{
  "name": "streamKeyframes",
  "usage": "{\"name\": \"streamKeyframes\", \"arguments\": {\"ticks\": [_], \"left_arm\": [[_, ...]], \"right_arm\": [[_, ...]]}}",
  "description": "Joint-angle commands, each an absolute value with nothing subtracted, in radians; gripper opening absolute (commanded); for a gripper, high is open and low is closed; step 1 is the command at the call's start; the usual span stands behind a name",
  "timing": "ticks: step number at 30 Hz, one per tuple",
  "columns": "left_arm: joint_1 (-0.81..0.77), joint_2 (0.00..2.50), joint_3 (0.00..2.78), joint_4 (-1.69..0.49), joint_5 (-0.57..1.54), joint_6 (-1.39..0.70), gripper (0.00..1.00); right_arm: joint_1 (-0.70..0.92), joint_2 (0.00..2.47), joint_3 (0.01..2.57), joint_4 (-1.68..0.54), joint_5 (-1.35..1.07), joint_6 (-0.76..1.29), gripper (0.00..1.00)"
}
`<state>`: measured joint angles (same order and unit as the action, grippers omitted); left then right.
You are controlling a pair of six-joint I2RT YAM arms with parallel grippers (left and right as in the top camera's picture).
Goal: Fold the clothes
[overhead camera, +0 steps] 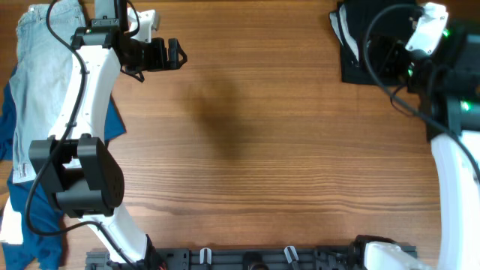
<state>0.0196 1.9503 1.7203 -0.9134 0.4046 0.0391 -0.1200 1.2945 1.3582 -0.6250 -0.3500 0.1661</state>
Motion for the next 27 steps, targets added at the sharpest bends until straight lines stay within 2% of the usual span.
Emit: {"name": "streamKeyframes", "arguments": {"ticks": [1,6,13,16,20,23,27], "left_arm": [[0.013,1.947,1.721,-0.91,0.398,0.044,1.0],[0.013,1.947,1.721,-0.91,0.398,0.044,1.0],[0.013,1.947,1.721,-0.91,0.398,0.044,1.0],[0.013,1.947,1.721,-0.91,0.398,0.044,1.0],[0.013,1.947,1.721,-0.91,0.398,0.044,1.0],[0.013,1.947,1.721,-0.91,0.398,0.044,1.0],[0.013,1.947,1.721,-0.91,0.398,0.044,1.0]], "right_arm": [[-0.117,1.167,1.36,-0.71,-0.548,0.273,1.0],[-0.117,1.088,1.359,-0.758,-0.538,0.53,1.0],[-0.117,1.122,1.359,-0.877,-0.379,0.519,1.0],[-0.115,1.113,1.336,-0.856,-0.354,0.46,1.0],[-0.115,1.023,1.245,-0.75,-0.355,0.231,1.0],[-0.114,0.877,1.091,-0.633,-0.355,0.071,1.0],[-0.097,0.631,0.818,-0.392,-0.278,0.056,1.0]]}}
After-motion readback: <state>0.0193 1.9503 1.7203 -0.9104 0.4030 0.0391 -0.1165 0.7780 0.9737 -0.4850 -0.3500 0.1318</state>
